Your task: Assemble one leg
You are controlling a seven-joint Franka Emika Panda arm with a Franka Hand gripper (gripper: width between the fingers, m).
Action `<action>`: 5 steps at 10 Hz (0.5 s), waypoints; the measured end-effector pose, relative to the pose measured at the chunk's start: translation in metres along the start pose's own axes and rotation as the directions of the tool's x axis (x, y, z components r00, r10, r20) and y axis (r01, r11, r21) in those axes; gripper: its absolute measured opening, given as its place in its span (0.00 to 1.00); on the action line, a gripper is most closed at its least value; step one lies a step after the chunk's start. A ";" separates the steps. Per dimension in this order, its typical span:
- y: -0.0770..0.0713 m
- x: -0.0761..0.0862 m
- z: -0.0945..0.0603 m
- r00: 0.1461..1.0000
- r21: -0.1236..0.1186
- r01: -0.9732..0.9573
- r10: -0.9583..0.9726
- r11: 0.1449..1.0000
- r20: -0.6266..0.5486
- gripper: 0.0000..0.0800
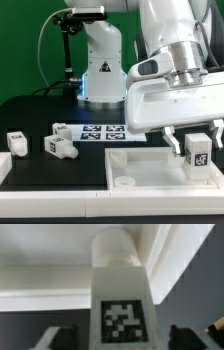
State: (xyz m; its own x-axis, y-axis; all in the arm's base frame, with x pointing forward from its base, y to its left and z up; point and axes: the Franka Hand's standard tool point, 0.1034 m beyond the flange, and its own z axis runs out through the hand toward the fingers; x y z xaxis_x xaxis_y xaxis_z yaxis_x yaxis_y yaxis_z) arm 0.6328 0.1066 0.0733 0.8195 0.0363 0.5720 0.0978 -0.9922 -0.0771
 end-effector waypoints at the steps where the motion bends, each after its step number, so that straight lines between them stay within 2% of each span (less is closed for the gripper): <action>1: 0.000 0.000 0.000 1.000 0.000 0.000 0.000 1.000 0.000 0.72; 2: 0.000 -0.001 0.001 1.000 0.002 -0.002 0.002 1.000 0.014 0.72; 3: -0.001 0.006 -0.002 0.997 0.014 -0.016 0.015 1.000 0.079 0.80; 4: -0.002 0.017 -0.007 0.994 0.022 -0.031 0.029 0.999 0.108 0.81; 5: -0.003 0.017 -0.005 0.993 0.023 -0.035 0.032 0.999 0.114 0.81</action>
Offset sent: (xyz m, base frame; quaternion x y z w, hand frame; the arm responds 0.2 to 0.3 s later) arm 0.0185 -0.0087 0.0274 -0.0134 -0.1475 0.0568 0.9873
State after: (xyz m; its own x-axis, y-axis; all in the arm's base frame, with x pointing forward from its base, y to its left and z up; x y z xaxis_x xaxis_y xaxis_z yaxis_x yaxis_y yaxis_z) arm 0.6434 0.1092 0.0875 0.8813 0.0174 0.4722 0.0816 -0.9899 -0.1157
